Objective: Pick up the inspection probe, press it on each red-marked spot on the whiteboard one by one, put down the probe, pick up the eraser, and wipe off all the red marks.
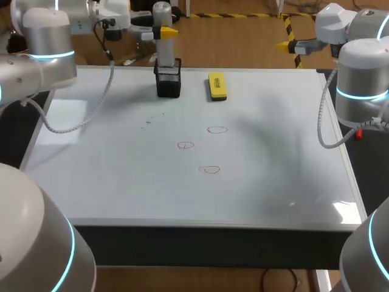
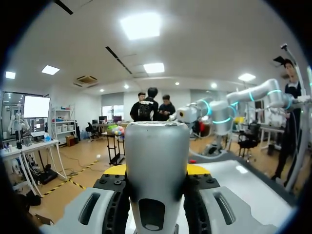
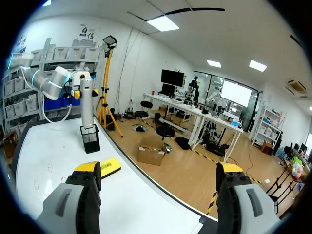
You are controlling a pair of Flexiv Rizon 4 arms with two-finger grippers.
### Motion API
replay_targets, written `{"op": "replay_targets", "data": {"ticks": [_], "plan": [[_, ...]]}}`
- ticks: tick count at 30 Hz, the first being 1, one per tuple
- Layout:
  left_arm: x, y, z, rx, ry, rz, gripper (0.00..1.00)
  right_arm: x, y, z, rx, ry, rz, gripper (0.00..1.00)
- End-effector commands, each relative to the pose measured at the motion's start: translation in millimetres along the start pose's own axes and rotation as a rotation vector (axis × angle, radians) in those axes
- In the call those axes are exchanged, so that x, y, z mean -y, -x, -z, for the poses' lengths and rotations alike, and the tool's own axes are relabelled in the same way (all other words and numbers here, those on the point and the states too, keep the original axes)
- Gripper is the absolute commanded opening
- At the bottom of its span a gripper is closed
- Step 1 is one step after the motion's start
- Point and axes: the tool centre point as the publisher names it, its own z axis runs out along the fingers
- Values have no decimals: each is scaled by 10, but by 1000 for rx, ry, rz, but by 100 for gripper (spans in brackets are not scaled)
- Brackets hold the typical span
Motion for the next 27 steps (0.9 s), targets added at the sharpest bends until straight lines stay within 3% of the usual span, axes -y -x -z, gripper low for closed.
{"op": "replay_targets", "data": {"ticks": [1,11,27], "plan": [[161,-157,52,34,26,-7,0,1,4,-2,-1,-1,0,100],[335,-309,381,78,46,-35,0,1,4,-2,-1,-1,0,100],[129,-442,1208,235,76,9,0,1,4,-2,-1,-1,0,100]]}}
